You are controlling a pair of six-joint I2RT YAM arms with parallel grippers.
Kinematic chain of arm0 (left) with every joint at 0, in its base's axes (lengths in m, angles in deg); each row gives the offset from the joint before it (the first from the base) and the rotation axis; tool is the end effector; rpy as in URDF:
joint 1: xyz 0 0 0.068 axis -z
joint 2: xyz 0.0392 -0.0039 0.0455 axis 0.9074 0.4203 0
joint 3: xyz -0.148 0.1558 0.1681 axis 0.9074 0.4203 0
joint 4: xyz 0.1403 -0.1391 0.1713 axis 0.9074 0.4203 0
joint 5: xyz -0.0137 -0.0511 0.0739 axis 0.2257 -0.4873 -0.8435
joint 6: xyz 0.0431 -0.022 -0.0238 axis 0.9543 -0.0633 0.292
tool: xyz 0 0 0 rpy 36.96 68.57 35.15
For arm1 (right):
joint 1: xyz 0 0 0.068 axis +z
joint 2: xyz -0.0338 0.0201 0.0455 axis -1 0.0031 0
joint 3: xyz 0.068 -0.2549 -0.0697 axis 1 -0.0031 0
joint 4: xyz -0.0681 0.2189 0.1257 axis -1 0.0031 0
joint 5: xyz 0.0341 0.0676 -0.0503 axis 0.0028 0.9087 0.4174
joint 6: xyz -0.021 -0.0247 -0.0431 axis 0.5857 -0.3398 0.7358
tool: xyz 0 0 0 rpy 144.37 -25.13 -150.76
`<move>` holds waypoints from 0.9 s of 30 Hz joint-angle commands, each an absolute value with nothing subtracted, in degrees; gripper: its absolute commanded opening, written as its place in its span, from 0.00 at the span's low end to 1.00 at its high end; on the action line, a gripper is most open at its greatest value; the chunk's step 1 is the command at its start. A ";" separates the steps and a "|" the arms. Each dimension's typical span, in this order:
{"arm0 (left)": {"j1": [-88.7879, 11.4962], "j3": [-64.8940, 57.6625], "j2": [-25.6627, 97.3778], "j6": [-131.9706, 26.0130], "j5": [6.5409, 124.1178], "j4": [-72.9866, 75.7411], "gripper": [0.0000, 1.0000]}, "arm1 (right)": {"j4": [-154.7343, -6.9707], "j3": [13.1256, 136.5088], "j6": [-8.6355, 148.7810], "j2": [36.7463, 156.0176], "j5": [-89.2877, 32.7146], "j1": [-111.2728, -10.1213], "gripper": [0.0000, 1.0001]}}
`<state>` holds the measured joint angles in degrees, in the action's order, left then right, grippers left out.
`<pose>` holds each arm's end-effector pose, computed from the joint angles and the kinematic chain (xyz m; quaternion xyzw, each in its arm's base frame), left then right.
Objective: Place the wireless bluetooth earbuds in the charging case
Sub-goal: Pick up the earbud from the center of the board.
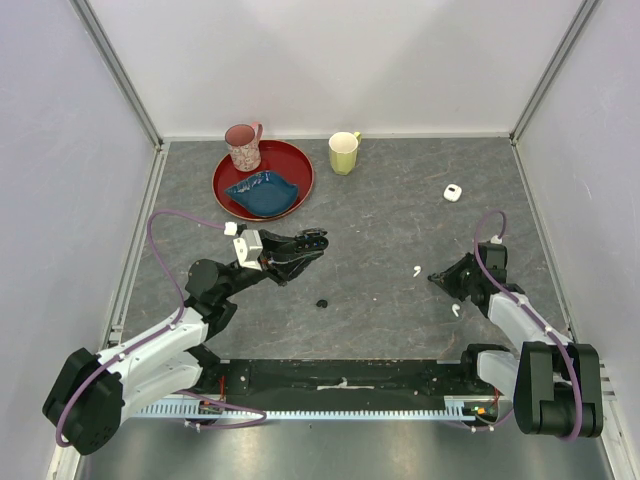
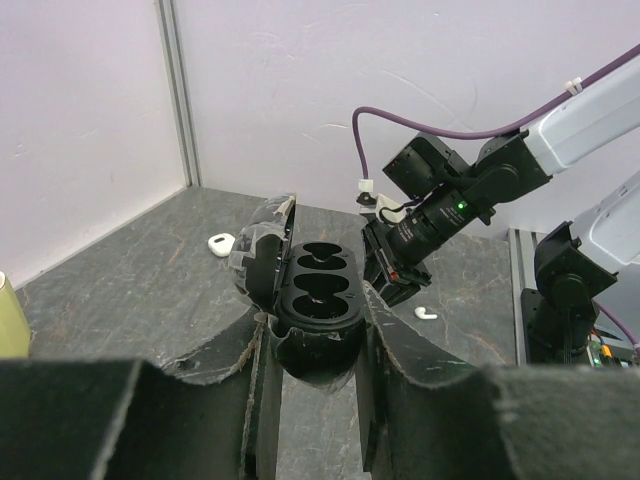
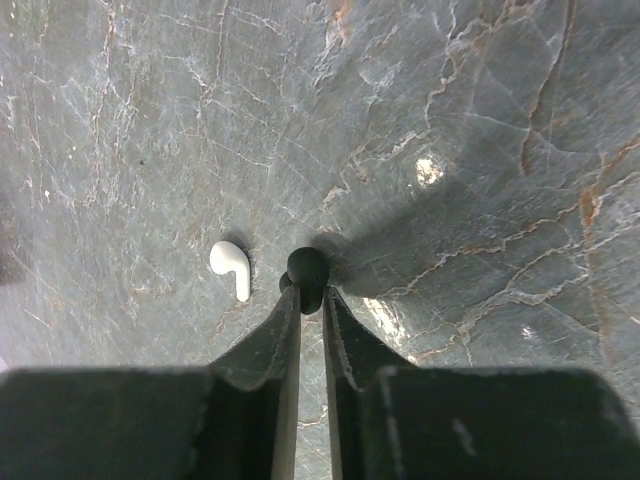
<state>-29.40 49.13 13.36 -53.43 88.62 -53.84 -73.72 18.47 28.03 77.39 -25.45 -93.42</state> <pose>0.1463 -0.1282 0.2811 0.3309 0.4672 -0.4623 0.6771 0.1863 -0.0052 0.1403 0.3866 0.8545 0.2087 0.2773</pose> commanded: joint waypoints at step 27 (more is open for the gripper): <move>-29.29 48.60 13.19 -52.83 89.50 -54.88 0.02 | -67.30 40.39 49.99 78.76 -7.47 -93.60 0.00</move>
